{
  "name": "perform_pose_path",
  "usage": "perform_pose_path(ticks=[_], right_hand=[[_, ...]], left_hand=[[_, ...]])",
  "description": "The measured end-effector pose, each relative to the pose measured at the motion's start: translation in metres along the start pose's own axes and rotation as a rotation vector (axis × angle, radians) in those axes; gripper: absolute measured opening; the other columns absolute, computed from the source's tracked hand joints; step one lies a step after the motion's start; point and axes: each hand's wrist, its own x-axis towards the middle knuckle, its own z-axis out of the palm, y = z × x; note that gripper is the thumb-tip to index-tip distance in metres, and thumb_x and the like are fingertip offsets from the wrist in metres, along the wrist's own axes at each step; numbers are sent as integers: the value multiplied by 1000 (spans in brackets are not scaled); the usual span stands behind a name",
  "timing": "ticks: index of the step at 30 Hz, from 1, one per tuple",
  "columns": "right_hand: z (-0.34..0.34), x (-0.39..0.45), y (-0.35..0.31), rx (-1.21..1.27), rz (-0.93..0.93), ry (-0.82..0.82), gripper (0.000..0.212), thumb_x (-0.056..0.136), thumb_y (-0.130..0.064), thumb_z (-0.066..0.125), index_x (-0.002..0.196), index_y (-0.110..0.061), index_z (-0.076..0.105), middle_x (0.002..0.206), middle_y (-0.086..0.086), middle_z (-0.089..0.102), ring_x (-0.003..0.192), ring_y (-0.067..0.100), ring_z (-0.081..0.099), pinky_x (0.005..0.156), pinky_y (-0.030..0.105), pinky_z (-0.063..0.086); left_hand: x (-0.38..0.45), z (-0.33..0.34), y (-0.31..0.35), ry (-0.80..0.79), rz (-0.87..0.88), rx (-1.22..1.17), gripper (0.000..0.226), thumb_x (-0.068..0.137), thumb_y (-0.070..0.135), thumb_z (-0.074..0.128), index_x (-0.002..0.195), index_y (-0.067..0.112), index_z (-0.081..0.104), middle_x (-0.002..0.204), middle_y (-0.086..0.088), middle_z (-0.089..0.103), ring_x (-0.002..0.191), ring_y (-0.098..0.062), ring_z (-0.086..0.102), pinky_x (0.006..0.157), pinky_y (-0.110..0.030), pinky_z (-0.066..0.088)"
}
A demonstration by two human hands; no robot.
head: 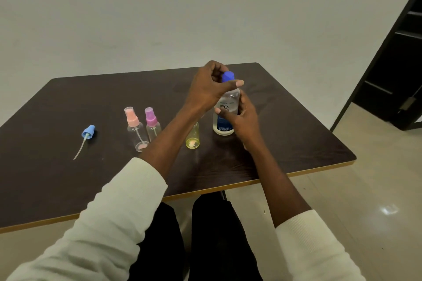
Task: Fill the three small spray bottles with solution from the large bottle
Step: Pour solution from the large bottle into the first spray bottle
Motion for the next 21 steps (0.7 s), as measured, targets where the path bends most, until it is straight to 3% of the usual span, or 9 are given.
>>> perform_pose_path(ticks=[3,6,11,16,19,21], right_hand=[[0,1,2,18,-5,6,61,77,-14,81,131,-16,53,120,2,67,111,17,65,97,46,53],[0,1,4,27,-13,5,62,76,-13,81,132,-15,53,120,4,67,110,18,65,96,46,53],[0,1,5,33,-11,11,63,76,-12,81,132,-15,53,120,4,67,110,18,65,96,46,53],[1,-1,3,24,16,7,74,74,-22,84,138,-19,47,130,2,62,118,17,61,100,45,51],[-1,-3,-18,28,10,174,68,81,-30,78,141,-21,47,132,-1,58,120,10,56,100,29,48],[-9,0,-43,81,-56,312,46,85,-27,74,127,-14,60,111,-1,65,100,7,61,88,23,51]], left_hand=[[0,0,-5,-12,4,-17,35,83,24,81,112,13,65,101,-2,70,93,-14,68,91,-32,58],[-1,-4,-10,21,15,-76,23,87,7,73,109,11,68,103,-5,74,98,-18,71,96,-42,58],[-3,-3,-8,76,7,-144,36,81,5,81,114,10,65,103,-10,76,99,-23,74,89,-37,60],[-2,-1,5,174,32,-178,34,80,8,84,109,6,66,99,-10,76,88,-13,74,79,-24,59],[-1,-5,13,220,50,-198,30,79,8,84,104,5,68,98,-11,75,85,-10,71,75,-20,56],[-3,-9,16,230,101,-168,28,78,9,85,102,11,70,99,-4,75,92,-11,72,82,-22,56]])
